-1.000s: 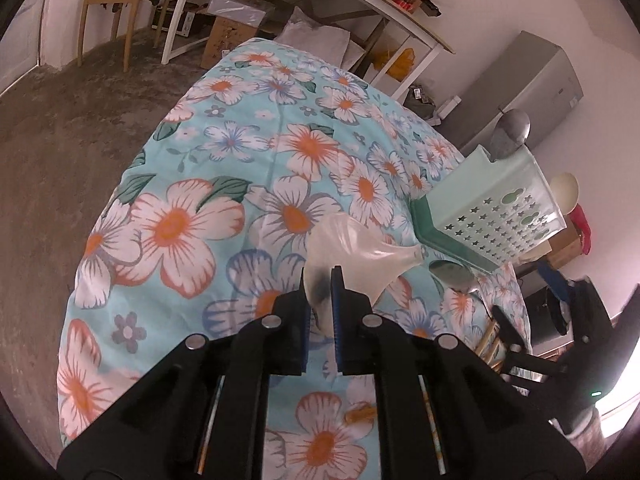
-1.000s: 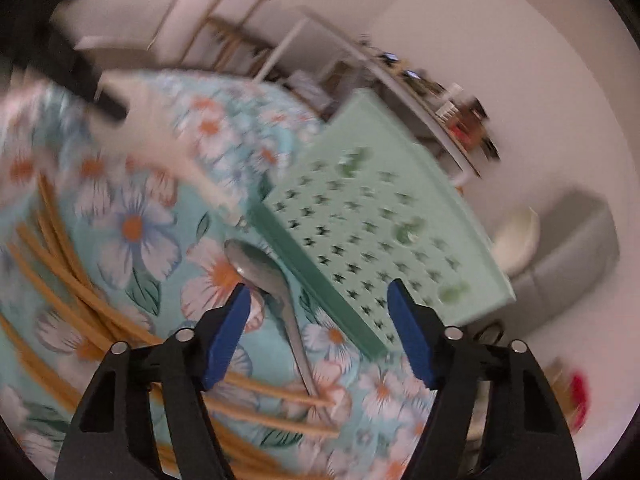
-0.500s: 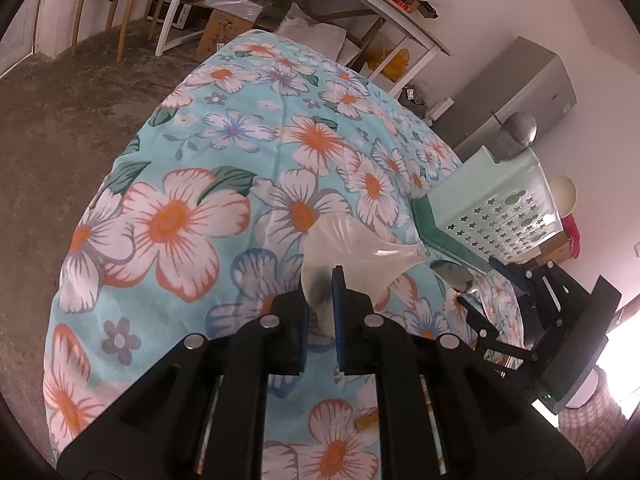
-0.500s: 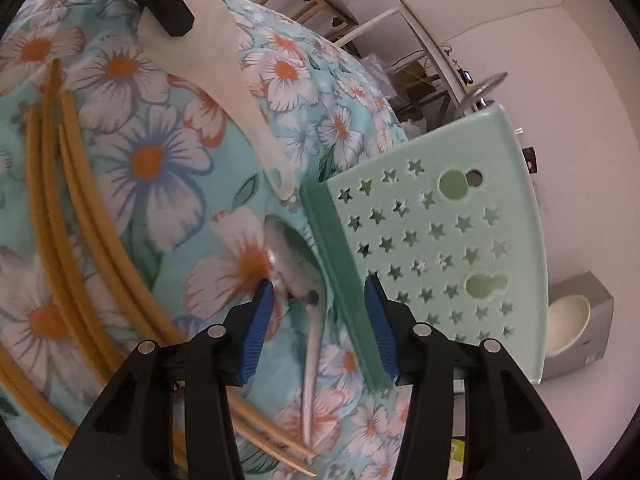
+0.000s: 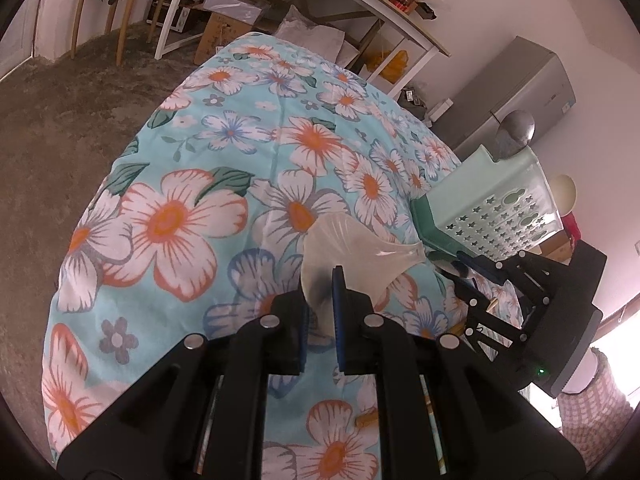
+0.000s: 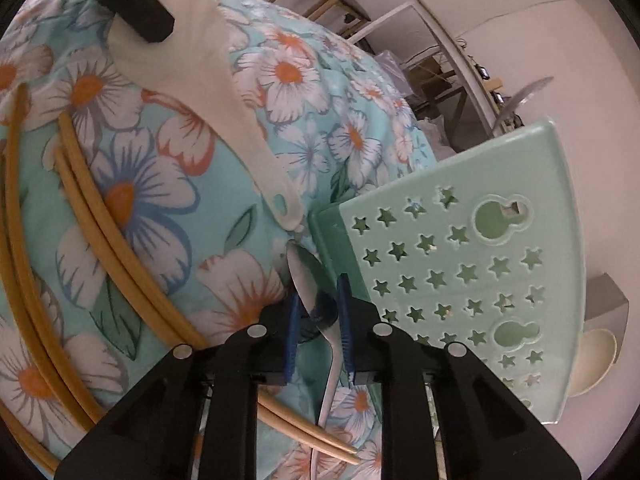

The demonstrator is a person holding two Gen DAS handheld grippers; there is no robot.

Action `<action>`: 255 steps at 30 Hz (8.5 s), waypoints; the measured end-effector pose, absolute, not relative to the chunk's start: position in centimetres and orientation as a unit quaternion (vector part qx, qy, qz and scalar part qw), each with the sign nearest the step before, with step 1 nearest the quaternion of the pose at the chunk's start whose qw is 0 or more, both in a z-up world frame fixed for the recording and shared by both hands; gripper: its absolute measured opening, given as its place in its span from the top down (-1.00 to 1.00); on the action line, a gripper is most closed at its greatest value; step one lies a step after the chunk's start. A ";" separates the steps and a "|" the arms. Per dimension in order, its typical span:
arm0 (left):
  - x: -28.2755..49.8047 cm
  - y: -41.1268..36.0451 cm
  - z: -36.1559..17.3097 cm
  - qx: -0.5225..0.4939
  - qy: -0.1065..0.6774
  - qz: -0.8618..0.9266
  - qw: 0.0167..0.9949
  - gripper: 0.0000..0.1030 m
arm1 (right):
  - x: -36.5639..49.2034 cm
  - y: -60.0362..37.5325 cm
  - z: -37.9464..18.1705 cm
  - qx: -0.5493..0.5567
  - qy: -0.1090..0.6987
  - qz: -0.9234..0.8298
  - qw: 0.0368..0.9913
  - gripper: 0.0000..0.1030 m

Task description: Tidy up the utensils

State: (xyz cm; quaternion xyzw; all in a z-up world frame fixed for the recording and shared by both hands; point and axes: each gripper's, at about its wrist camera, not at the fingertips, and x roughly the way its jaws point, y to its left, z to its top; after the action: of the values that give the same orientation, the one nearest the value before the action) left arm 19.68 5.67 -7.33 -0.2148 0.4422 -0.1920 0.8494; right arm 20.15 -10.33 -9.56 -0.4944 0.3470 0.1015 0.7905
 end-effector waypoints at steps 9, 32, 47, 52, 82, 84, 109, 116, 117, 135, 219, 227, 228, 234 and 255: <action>18.6 4.9 -4.9 -0.191 0.411 -0.197 0.869 0.90 | 16.7 -11.5 -6.0 -0.473 0.300 0.078 0.825 0.87; 12.0 2.7 11.0 -0.121 0.218 -0.265 0.931 0.97 | 11.1 -23.6 5.5 -0.122 0.223 0.010 0.967 0.94; 16.0 -1.6 14.7 -0.047 0.233 -0.246 0.940 0.97 | 7.8 -28.9 7.3 0.016 0.201 0.001 0.979 0.90; 15.1 -0.5 14.3 -0.069 0.234 -0.245 0.938 0.97 | 7.5 -35.5 4.2 0.194 0.237 0.004 0.952 0.52; 15.3 1.0 13.6 -0.088 0.236 -0.254 0.934 0.97 | 16.2 -37.6 -10.5 0.410 0.409 0.045 0.814 0.91; 15.9 0.3 14.0 -0.069 0.236 -0.252 0.936 0.97 | 15.8 -37.7 -8.9 0.406 0.388 0.046 0.826 0.91; 24.5 -9.5 12.4 0.043 0.332 -0.288 0.897 0.66 | 8.0 -38.4 6.1 0.314 0.231 0.045 0.920 0.91; 23.5 -6.7 13.5 -0.051 0.277 -0.316 0.906 0.43 | 7.6 -38.1 8.3 0.290 0.212 0.039 0.933 0.91; 23.2 -6.3 13.7 -0.061 0.270 -0.316 0.908 0.39 | 7.5 -38.1 8.8 0.286 0.206 0.039 0.935 0.91; 15.4 0.1 7.2 -0.064 0.274 -0.269 0.921 0.10 | 11.7 -30.9 19.5 0.068 0.110 0.061 0.990 0.91; 7.9 0.6 1.2 -0.032 0.348 -0.295 0.889 0.01 | 4.0 -26.9 -8.9 0.116 0.464 -0.096 0.873 -0.88; 5.9 -3.6 -0.7 0.026 0.363 -0.336 0.869 0.06 | 3.0 -28.6 -8.2 0.168 0.433 -0.053 0.884 -0.88; 5.8 -4.0 -0.8 0.034 0.363 -0.341 0.867 0.10 | 2.8 -29.1 -8.2 0.186 0.428 -0.047 0.883 -0.88; 4.1 -9.0 -2.1 0.125 0.350 -0.383 0.846 0.22 | 2.1 -32.3 -8.0 0.319 0.398 -0.010 0.860 -0.88; 3.8 -20.5 -6.5 0.299 0.311 -0.411 0.803 0.81 | 0.8 -35.8 -9.4 0.425 0.360 0.032 0.830 -0.42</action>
State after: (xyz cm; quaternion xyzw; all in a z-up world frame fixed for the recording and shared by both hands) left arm 3.80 -20.49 -6.50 0.2995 0.3113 -0.4109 0.8028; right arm 0.77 -35.84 -9.43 0.4253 0.3601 0.0321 0.8297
